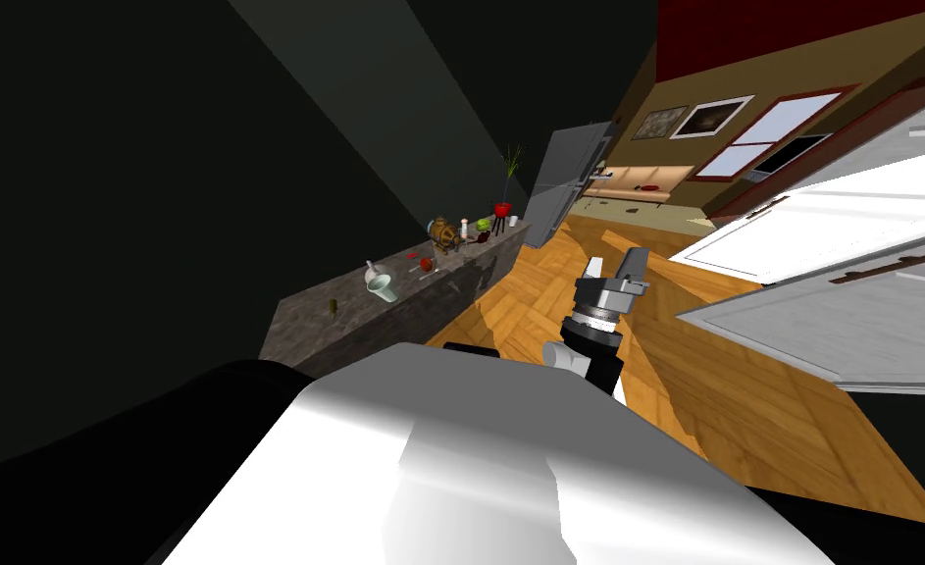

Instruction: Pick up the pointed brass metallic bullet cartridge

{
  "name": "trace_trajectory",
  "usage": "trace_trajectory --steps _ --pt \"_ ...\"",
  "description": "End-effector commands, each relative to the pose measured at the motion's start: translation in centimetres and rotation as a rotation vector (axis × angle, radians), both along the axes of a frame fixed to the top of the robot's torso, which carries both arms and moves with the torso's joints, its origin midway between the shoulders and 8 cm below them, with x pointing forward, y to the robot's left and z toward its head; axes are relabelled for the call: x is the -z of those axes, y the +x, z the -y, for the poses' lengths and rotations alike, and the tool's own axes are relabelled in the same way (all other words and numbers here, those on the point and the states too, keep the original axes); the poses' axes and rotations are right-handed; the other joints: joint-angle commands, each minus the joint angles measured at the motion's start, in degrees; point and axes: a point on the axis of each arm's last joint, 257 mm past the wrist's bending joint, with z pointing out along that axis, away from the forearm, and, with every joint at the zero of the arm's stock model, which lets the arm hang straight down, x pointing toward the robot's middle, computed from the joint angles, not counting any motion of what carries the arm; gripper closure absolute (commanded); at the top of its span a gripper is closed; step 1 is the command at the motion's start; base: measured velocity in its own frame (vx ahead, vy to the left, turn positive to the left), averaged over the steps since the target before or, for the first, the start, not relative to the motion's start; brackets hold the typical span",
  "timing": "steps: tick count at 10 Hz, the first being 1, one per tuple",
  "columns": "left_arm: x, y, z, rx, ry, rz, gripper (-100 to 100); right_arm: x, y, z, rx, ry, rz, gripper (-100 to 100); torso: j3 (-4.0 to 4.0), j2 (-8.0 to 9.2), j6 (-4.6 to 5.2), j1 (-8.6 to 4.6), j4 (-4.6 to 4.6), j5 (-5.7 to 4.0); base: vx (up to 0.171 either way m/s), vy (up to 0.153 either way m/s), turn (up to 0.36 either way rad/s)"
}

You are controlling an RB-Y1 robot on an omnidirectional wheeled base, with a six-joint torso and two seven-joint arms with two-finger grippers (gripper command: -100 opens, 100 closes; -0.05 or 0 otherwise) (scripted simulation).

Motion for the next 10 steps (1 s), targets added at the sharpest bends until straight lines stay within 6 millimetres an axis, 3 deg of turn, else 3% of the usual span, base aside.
trace_trajectory --steps 1,2,3,6,8,9,10 --pt "-0.6 -1.0 -2.7 0.007 0.036 -0.045 -100 0.0 0.0 0.0 0.0 0.0 0.0 0 0.0 0.0 0.0 0.0 0.0 0.0 0.014 0.006 -0.112" --pt "-0.9 -2.9 -5.1 -0.007 0.069 -0.111 -100 0.0 0.0 0.0 0.0 0.0 0.0 0 -0.01 -0.01 -0.03 0.01 0.0 0.0 0.018 0.007 -0.21" --pt "-1.3 -2.9 -6.1 0.007 0.086 -0.115 -100 0.0 0.0 0.0 0.0 0.0 0.0 0 -0.01 -0.02 0.0 0.02 0.0 0.01 0.017 0.012 -0.109" --pt "-3.2 -5.3 -11.9 -0.003 0.176 -0.225 -100 0.0 0.0 0.0 0.0 0.0 0.0 0 -0.03 -0.05 -0.05 0.04 -0.01 0.01 0.025 0.019 -0.158" --pt "-3.8 -5.4 -13.8 0.011 0.213 -0.234 -100 0.0 0.0 0.0 0.0 0.0 0.0 0 -0.04 -0.07 -0.03 0.07 -0.01 0.02 0.016 0.019 -0.055" --pt "-5.2 -6.0 -17.1 0.005 0.27 -0.277 -100 0.0 0.0 0.0 0.0 0.0 0.0 0 -0.01 -0.02 -0.07 0.02 0.0 0.03 0.023 0.015 -0.162" --pt "-5.2 -6.0 -17.2 0.005 0.273 -0.277 -100 0.0 0.0 0.0 0.0 0.0 0.0 0 -0.02 -0.05 -0.01 0.04 0.0 0.01 0.024 0.029 -0.109"
